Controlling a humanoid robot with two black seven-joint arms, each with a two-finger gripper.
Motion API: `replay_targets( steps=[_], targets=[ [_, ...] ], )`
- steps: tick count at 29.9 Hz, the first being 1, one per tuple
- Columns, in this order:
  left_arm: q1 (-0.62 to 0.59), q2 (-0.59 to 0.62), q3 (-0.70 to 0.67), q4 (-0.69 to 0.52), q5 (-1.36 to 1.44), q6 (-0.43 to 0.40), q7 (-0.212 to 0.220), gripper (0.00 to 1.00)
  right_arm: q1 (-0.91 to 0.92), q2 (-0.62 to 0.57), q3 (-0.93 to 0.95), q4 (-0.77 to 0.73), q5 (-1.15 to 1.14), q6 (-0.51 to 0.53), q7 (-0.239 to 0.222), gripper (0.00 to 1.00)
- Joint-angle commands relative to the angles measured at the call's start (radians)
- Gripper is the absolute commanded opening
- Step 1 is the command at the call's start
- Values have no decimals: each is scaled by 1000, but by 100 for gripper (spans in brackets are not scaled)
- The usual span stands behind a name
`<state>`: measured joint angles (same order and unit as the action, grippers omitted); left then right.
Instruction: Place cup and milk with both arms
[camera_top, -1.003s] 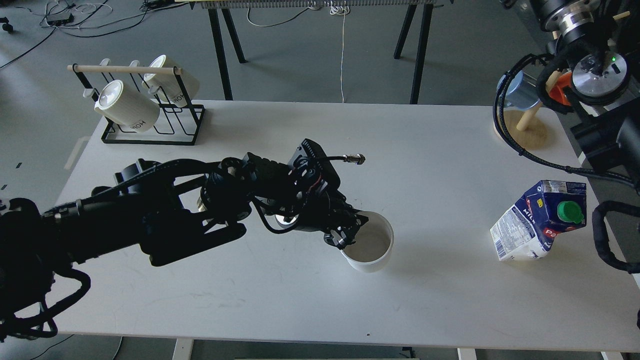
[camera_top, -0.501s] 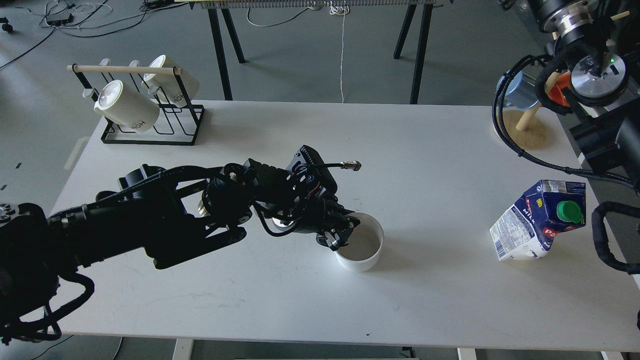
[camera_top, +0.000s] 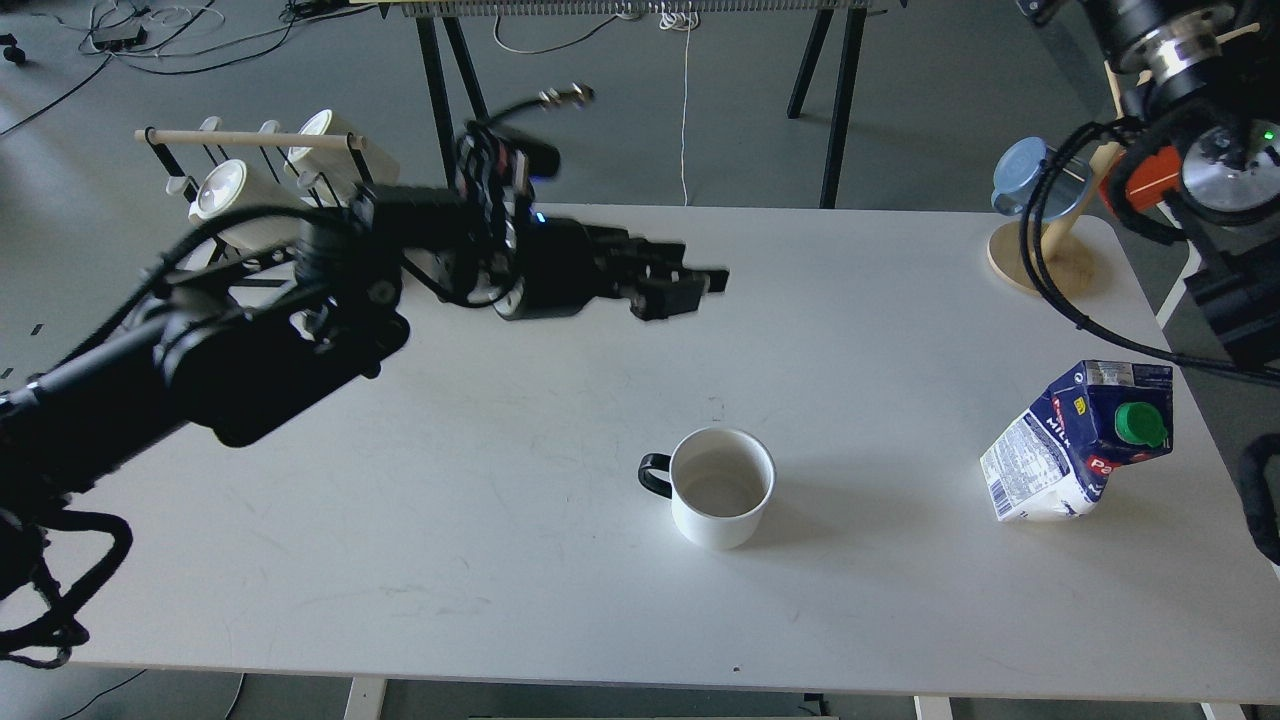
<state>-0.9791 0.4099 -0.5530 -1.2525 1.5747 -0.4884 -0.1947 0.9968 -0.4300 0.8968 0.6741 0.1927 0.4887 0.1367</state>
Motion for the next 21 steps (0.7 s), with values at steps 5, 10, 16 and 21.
replay_targets(
  steps=[5, 10, 16, 21],
  targets=[
    [11, 43, -143, 158, -542, 0, 0, 91, -194, -197, 1, 225, 8, 0, 1, 99],
    [11, 30, -159, 307, -919, 0, 3, 99, -351, -332, 30, 381, 71, 0, 18, 99],
    [16, 12, -179, 433, -1280, 0, 14, 99, -650, -458, 175, 539, 106, 0, 57, 99],
    [3, 9, -180, 591, -1475, 0, 14, 99, -929, -463, 321, 620, 106, 0, 60, 99]
  ],
)
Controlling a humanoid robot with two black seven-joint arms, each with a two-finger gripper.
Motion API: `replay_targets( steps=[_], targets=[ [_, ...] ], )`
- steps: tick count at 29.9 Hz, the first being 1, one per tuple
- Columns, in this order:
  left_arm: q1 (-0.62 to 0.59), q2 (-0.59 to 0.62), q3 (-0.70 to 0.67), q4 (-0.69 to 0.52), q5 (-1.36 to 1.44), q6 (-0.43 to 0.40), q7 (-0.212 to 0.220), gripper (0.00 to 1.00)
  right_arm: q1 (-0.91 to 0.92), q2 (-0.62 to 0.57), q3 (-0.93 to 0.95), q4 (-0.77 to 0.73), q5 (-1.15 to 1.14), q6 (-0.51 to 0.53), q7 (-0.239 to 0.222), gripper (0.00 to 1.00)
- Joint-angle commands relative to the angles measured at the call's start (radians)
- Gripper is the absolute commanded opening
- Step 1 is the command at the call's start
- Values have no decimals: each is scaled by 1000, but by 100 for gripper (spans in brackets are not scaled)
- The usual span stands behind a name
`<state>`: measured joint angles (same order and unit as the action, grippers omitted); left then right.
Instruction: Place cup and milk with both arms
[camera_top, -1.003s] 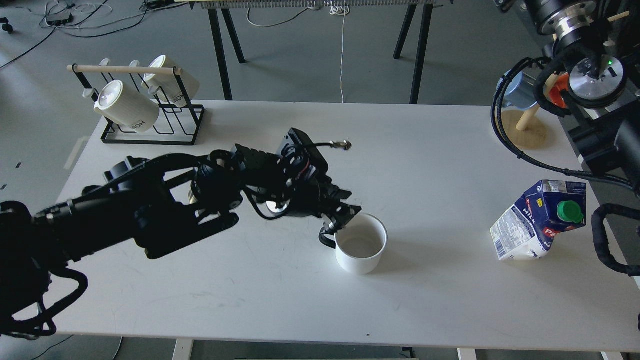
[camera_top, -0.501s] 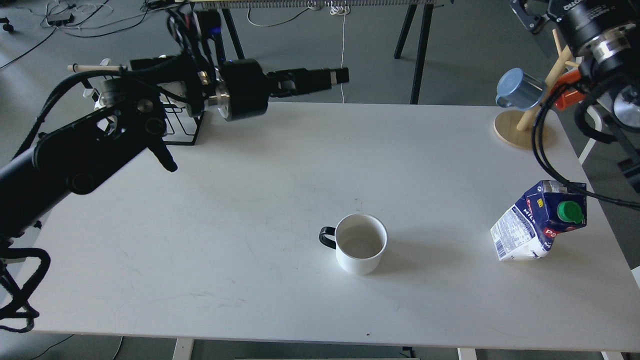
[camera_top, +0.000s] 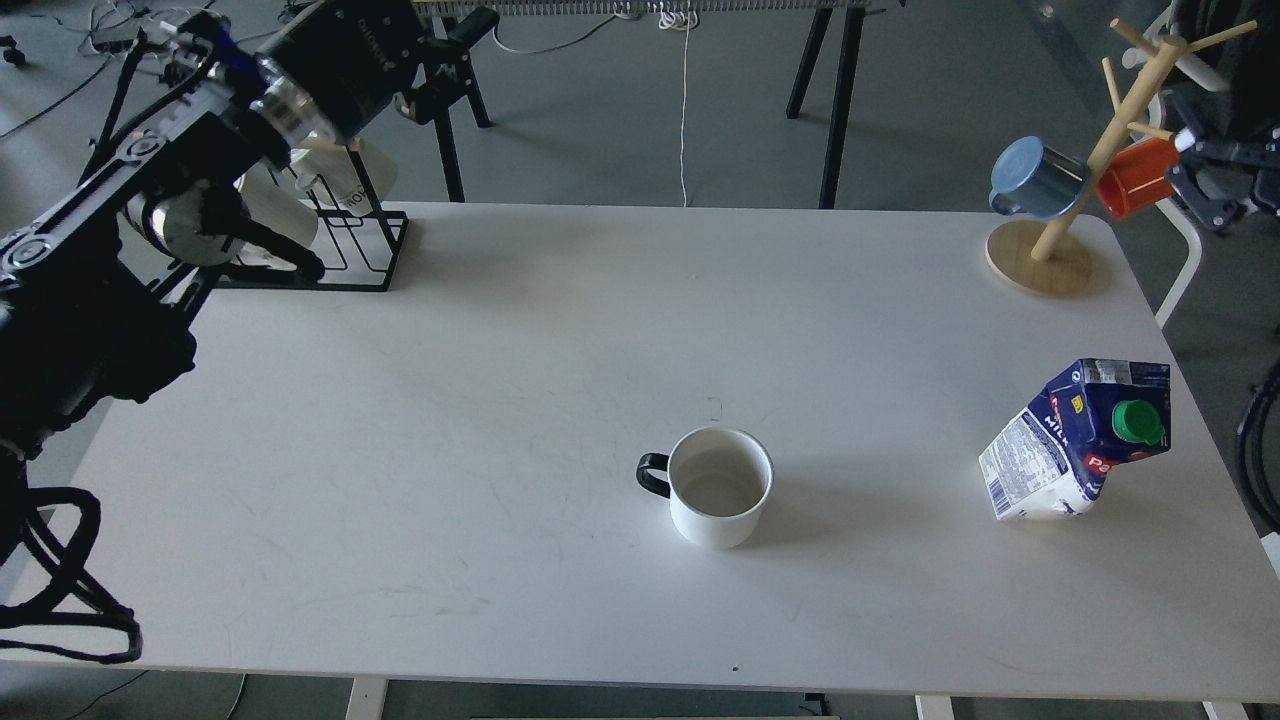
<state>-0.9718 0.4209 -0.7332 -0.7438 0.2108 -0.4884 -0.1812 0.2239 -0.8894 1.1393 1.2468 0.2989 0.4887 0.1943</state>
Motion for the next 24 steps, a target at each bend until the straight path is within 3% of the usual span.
replay_targets(
  steps=[1, 11, 15, 24],
  targets=[
    [-4, -4, 0, 101, -152, 0, 0, 99, -211, -3, 103, 66, 0, 0, 5, 99],
    [5, -13, 0, 162, -318, 0, 5, 99, -575, 4, 198, 108, 0, 0, 131, 98],
    [16, -22, 0, 172, -347, 0, 43, 99, -682, 7, 197, 109, 0, 0, 192, 98],
    [103, -59, -28, 170, -419, 0, 54, 99, -847, 135, 180, 112, -6, 0, 204, 98]
  ],
)
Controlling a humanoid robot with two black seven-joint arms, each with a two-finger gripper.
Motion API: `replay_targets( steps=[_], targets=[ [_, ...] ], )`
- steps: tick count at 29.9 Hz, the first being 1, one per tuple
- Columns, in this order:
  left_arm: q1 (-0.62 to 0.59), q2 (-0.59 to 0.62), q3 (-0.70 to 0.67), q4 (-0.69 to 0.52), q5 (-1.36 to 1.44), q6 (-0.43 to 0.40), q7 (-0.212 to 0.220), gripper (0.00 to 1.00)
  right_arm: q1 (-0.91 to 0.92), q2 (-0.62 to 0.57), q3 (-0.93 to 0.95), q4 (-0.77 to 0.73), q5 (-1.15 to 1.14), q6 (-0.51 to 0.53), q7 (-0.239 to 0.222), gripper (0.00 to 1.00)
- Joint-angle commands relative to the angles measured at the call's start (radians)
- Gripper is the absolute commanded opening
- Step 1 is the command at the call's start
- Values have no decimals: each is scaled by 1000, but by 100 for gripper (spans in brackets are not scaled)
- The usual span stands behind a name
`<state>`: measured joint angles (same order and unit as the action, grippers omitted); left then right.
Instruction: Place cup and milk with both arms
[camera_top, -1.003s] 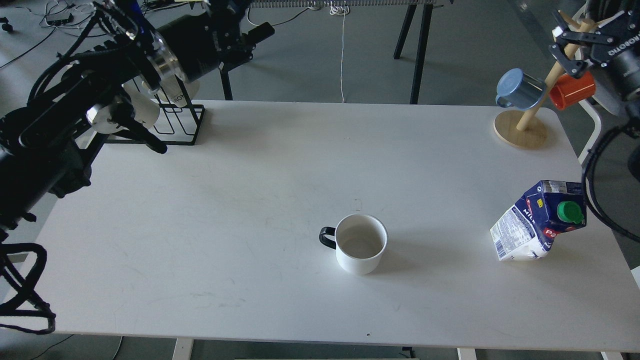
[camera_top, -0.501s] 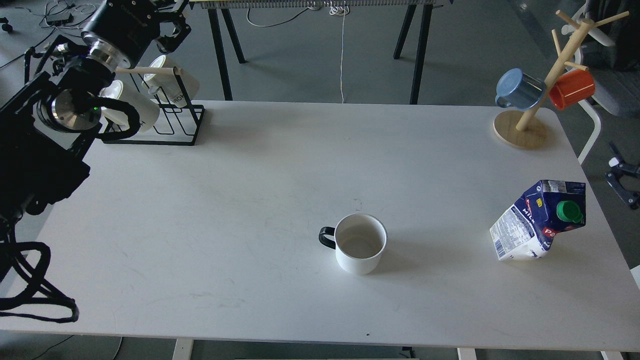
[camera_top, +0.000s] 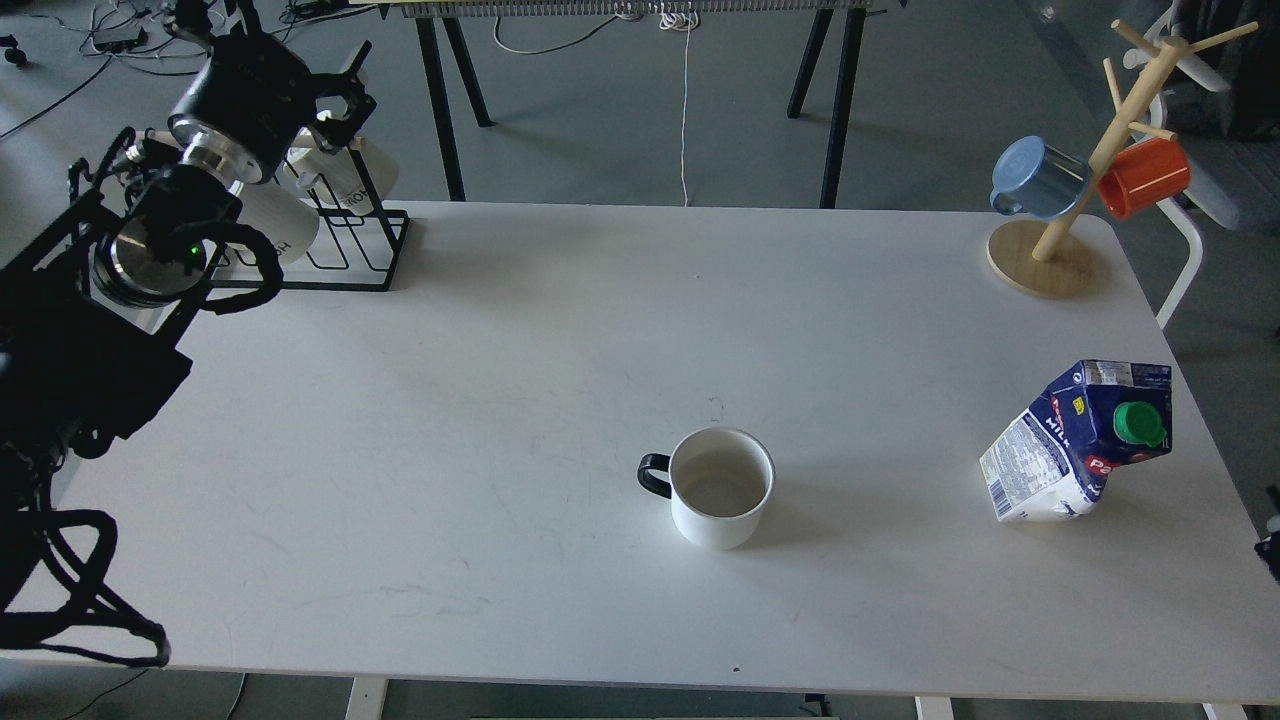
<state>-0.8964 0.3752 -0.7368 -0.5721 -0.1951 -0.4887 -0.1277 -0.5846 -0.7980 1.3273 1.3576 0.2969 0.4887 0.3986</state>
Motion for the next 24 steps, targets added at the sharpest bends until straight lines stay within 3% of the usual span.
replay_targets(
  steps=[1, 12, 24],
  targets=[
    [37, -15, -39, -2, -13, 0, 0, 99, -50, 57, -10, 3, -4, 0, 0, 98],
    [62, 2, -69, -8, -13, 0, 2, 99, -97, 183, -56, 89, -15, 0, -4, 98],
    [62, 24, -67, -11, -13, 0, 17, 99, 18, 319, -131, 156, -97, 0, -7, 98]
  ],
)
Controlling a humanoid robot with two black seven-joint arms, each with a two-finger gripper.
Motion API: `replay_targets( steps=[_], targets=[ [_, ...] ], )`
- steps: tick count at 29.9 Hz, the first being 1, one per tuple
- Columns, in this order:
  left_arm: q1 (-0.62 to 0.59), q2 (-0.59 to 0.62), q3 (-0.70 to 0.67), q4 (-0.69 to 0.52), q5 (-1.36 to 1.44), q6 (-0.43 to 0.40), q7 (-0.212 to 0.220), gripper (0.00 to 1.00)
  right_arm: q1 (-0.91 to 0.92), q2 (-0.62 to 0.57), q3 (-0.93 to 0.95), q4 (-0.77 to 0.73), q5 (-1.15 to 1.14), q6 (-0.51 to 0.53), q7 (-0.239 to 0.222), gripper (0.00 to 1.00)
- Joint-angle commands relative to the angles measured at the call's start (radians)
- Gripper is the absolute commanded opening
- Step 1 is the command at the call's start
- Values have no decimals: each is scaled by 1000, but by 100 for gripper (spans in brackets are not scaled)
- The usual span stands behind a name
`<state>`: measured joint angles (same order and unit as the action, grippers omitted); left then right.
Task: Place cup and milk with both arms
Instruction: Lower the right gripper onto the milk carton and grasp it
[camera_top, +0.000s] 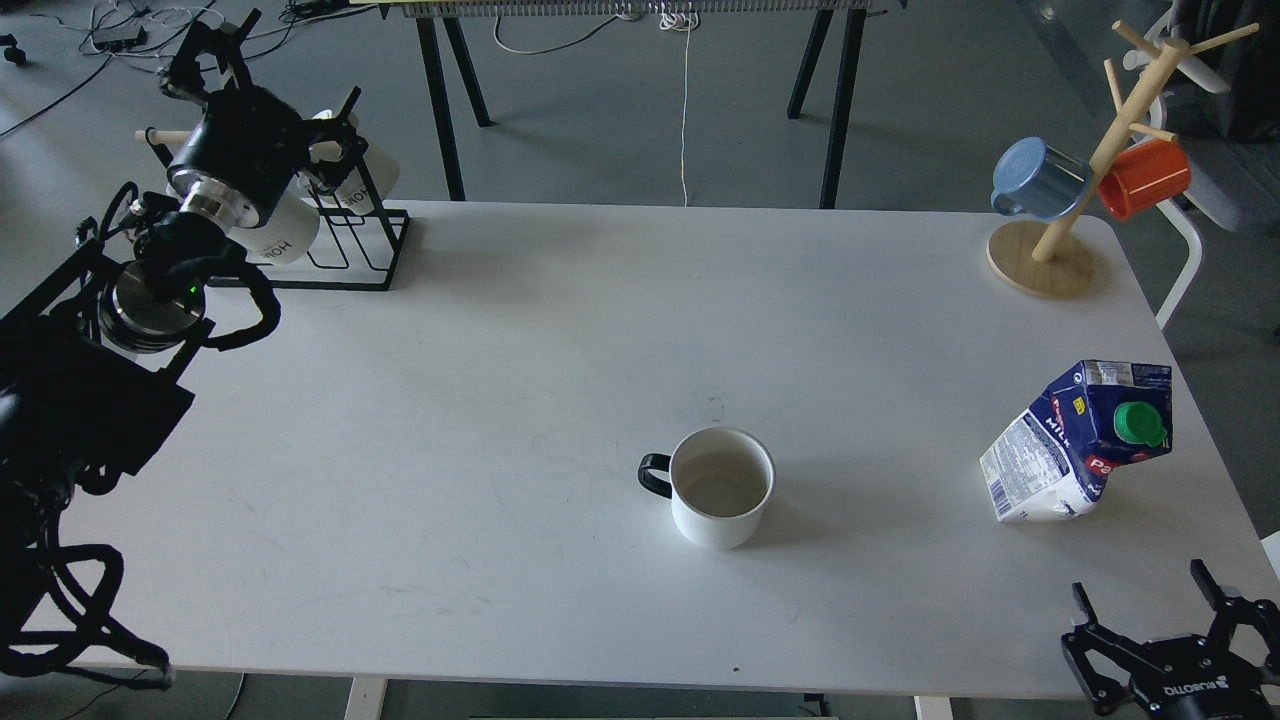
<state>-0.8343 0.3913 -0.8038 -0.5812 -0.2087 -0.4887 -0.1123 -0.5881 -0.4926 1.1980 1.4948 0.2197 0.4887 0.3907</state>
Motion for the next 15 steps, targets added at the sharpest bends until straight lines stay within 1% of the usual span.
replay_targets(
  steps=[1, 3, 6, 8, 11, 15],
  targets=[
    [0, 8, 0, -2, 0, 0, 2, 99, 25, 12, 0, 28, -23, 0, 0, 98],
    [0, 9, 0, -2, 0, 0, 2, 99, 28, 12, 6, 53, -23, 0, 0, 98],
    [0, 12, -3, -2, 0, 0, 2, 99, 53, 14, 8, 51, -23, 0, 0, 98],
    [0, 14, -3, -2, 0, 0, 0, 99, 83, 14, -2, 45, -25, 0, 0, 94],
    [0, 21, -1, -2, 0, 0, 0, 99, 106, 20, -5, 39, -25, 0, 0, 92],
    [0, 26, -1, -2, 0, 0, 0, 99, 140, 80, -3, 6, -25, 0, -1, 90]
  ],
)
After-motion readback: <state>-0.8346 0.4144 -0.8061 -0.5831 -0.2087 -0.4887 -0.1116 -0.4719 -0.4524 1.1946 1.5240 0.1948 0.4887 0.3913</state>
